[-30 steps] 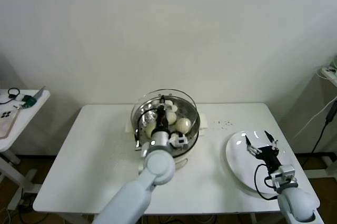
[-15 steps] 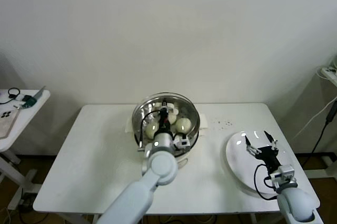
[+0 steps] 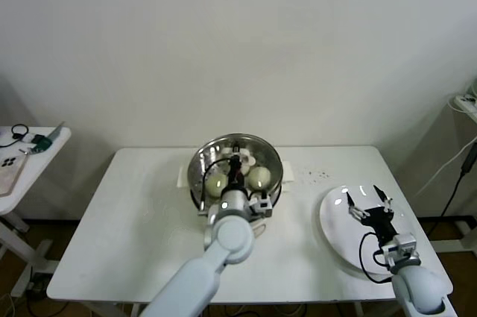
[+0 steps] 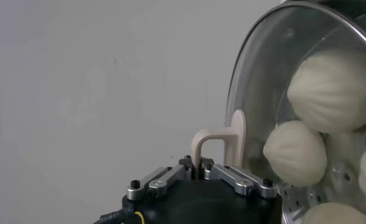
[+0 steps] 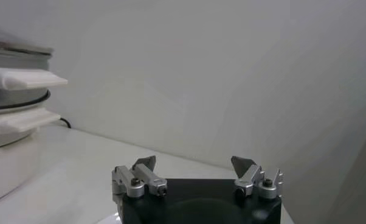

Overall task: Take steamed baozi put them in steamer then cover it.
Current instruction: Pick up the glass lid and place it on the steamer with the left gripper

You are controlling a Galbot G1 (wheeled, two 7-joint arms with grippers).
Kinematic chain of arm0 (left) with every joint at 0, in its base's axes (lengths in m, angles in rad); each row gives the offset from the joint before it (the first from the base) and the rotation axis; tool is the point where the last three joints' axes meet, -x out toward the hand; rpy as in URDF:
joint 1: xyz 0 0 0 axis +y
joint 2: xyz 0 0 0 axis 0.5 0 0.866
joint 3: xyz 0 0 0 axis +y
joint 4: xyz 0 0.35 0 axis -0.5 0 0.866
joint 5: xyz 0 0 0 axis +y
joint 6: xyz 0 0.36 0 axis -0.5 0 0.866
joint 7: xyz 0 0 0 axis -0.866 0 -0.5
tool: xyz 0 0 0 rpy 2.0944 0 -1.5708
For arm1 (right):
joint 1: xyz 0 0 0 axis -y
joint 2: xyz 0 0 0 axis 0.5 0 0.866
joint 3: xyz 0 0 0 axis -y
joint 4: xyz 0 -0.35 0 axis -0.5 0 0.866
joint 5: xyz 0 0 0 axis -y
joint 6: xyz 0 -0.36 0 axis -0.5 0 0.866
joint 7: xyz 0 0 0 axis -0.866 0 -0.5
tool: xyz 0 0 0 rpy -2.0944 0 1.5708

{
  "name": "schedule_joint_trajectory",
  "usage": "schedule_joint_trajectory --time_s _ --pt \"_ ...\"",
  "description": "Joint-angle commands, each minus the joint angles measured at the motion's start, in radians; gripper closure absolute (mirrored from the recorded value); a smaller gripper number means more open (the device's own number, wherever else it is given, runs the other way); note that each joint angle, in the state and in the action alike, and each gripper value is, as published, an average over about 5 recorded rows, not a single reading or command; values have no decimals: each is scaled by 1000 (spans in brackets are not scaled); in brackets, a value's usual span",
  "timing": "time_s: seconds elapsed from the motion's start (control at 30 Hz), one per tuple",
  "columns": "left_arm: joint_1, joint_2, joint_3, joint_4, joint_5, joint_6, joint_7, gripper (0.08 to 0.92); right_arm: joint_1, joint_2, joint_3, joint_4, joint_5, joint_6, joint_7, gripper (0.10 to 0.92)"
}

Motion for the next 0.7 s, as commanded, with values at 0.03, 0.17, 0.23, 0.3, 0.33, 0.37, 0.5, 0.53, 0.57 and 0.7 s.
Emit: schedule_joint_trajectory --time_s 0.03,0.17,0.23,0.3,0.33,0.37,0.5,0.53,0.57,0.7 --pt "8 -5 -6 4 2 49 -10 854 1 1 0 -1 -1 2 -2 203" --pt "11 -3 -10 2 0 49 -14 854 2 2 1 -2 -2 3 -4 203" --pt "15 -3 -12 -2 -1 49 -14 854 2 3 1 -3 -3 4 -5 203" --pt "19 -5 -11 -7 0 49 -14 854 3 4 2 -4 -4 5 -6 203" --pt "20 -6 -9 -8 1 49 -15 854 4 4 2 -5 -4 5 -7 203" --pt "20 -7 -7 -10 2 49 -15 854 4 5 2 -6 -5 6 -7 203" --pt "17 -10 -1 -8 5 49 -16 854 5 6 2 -6 -6 6 -8 203" --pt "17 -10 1 -8 6 49 -16 854 5 6 3 -6 -6 6 -9 203" --pt "16 -10 2 -7 6 49 -17 854 5 6 3 -6 -6 7 -9 203" --pt "18 -10 5 -3 7 49 -20 854 5 9 4 -7 -6 8 -11 203"
